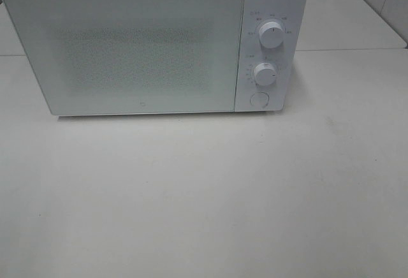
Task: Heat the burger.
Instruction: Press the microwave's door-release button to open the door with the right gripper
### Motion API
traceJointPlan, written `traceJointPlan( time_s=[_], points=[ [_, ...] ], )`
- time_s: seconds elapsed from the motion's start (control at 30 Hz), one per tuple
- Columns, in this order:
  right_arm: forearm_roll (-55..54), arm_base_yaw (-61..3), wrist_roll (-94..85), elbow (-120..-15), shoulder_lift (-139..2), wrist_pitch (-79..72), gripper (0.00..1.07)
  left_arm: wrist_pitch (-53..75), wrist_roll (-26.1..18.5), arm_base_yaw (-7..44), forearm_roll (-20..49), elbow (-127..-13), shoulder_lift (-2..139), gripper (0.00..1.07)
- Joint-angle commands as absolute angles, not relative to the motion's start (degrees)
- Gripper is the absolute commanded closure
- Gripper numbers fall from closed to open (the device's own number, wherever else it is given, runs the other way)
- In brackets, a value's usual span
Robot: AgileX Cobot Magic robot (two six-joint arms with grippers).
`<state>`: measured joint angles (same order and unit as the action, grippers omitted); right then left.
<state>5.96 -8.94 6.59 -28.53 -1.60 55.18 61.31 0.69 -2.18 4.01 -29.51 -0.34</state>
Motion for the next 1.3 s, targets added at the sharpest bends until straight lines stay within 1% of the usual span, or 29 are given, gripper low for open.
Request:
traceJointPlan(
  time_s=[0.03, 0.57, 0.73, 0.93, 1.0, 1.13, 1.3],
  points=[
    [5.9, -7.1, 7.0, -28.4, 1.9, 55.2, 0.31, 61.2, 0.7, -2.3, 4.4, -29.5, -1.2, 0.08],
    [5.8, -7.0, 6.9, -28.4, 1.8, 55.1, 0.31, 61.2, 0.7, -2.3, 4.4, -29.5, -1.2, 0.08],
    [5.6, -7.0, 7.0, -30.0, 0.7, 53.9, 0.31, 61.2, 0.7, -2.3, 4.4, -29.5, -1.2, 0.08],
    [5.6, -7.0, 6.9, -30.7, -5.3, 48.2, 0.31, 61.2, 0.7, -2.3, 4.4, -29.5, -1.2, 0.08],
    [5.6, -7.0, 6.9, -30.7, -10.2, 42.5, 0.31, 61.2, 0.7, -2.3, 4.4, -29.5, -1.2, 0.08],
    [5.7, -7.0, 6.9, -30.7, -13.6, 38.0, 0.31, 61.2, 0.7, -2.3, 4.4, -29.5, -1.2, 0.08],
    [6.1, -7.0, 6.9, -30.7, -21.9, 29.6, 0.31, 61.2, 0.7, -2.3, 4.4, -29.5, -1.2, 0.08]
  ],
)
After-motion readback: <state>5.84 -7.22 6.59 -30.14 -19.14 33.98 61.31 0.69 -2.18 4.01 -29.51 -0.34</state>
